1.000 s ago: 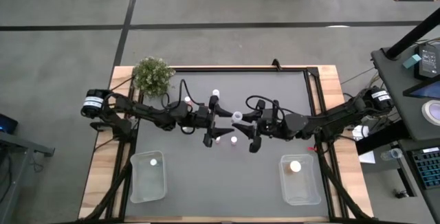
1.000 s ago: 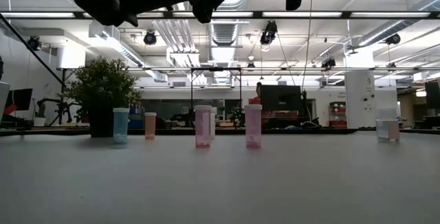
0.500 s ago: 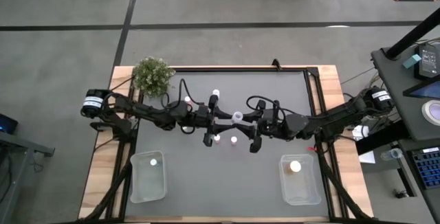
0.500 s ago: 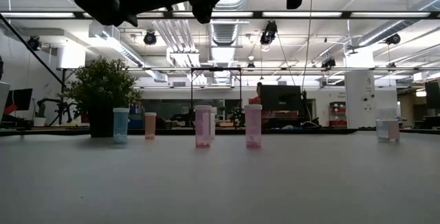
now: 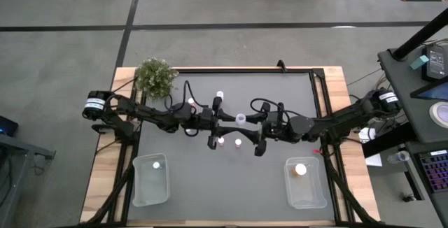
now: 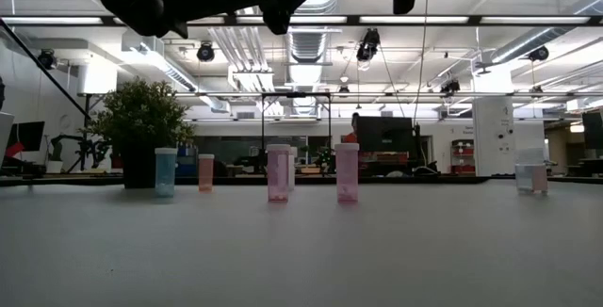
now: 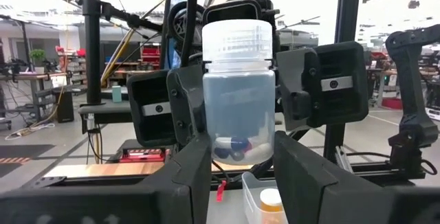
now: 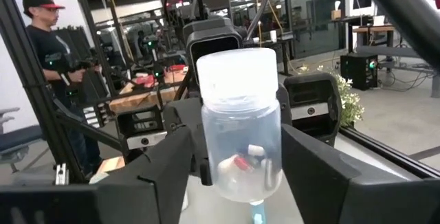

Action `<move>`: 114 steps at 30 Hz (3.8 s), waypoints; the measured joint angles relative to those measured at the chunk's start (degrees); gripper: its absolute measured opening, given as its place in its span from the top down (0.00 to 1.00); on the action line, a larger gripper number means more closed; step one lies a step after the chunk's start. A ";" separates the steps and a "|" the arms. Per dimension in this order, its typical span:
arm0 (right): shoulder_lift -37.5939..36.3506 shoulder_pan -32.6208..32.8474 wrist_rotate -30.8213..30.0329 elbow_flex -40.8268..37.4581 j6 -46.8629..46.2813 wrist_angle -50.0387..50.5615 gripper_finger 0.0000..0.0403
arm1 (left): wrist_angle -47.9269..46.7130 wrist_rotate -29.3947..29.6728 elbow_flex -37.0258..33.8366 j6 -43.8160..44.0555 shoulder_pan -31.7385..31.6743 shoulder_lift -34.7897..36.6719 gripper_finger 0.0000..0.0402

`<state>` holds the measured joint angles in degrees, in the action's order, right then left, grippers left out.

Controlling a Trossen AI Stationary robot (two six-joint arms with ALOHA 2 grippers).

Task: Pick and place medicine bottles into bin by pill shape (circle, oval)
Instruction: Put the left transparent capsule bottle into the transparent bin

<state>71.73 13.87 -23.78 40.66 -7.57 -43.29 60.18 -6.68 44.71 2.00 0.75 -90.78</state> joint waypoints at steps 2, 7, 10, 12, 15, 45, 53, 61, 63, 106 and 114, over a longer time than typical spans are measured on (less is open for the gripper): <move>-0.23 0.00 0.03 0.03 0.10 0.59 0.46 | -0.08 0.05 -0.06 0.00 0.00 0.00 0.73; -1.19 -0.04 -0.25 0.04 1.07 2.75 0.46 | -0.78 -0.19 -0.07 -0.92 0.11 0.07 0.76; -1.49 -0.04 -1.17 0.07 1.07 2.87 0.49 | -0.74 -0.19 -0.07 -1.00 0.11 0.07 0.78; -1.42 -0.04 -1.28 0.07 1.68 3.32 0.53 | -0.67 -0.19 -0.07 -1.02 0.11 0.08 0.81; -1.54 -0.04 -1.28 0.07 1.70 4.61 0.60 | -0.90 -0.19 -0.07 -1.02 0.11 0.17 0.86; -17.06 7.94 -1.86 0.09 3.40 36.27 0.92 | -64.50 9.88 6.89 31.73 13.42 13.55 1.00; -16.88 8.90 -1.76 0.09 12.83 37.33 0.92 | -85.92 12.23 19.28 69.11 24.17 2.68 1.00; -16.96 8.90 -1.74 0.09 14.22 38.58 0.92 | -113.88 12.61 35.85 91.09 29.36 -9.34 1.00; -16.92 8.90 -1.75 0.07 14.21 38.72 0.92 | -113.83 11.33 36.70 92.38 29.46 -11.25 1.00; -16.44 8.81 -1.76 0.02 15.15 40.11 0.92 | -100.59 11.90 34.86 88.75 28.55 -23.41 0.70; -16.44 8.85 -1.76 -0.96 13.12 40.11 0.92 | -101.28 18.62 34.88 78.05 28.44 -21.12 0.71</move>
<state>55.29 22.71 -25.54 39.71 5.54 -3.18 -41.10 11.94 79.59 80.05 29.19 -111.90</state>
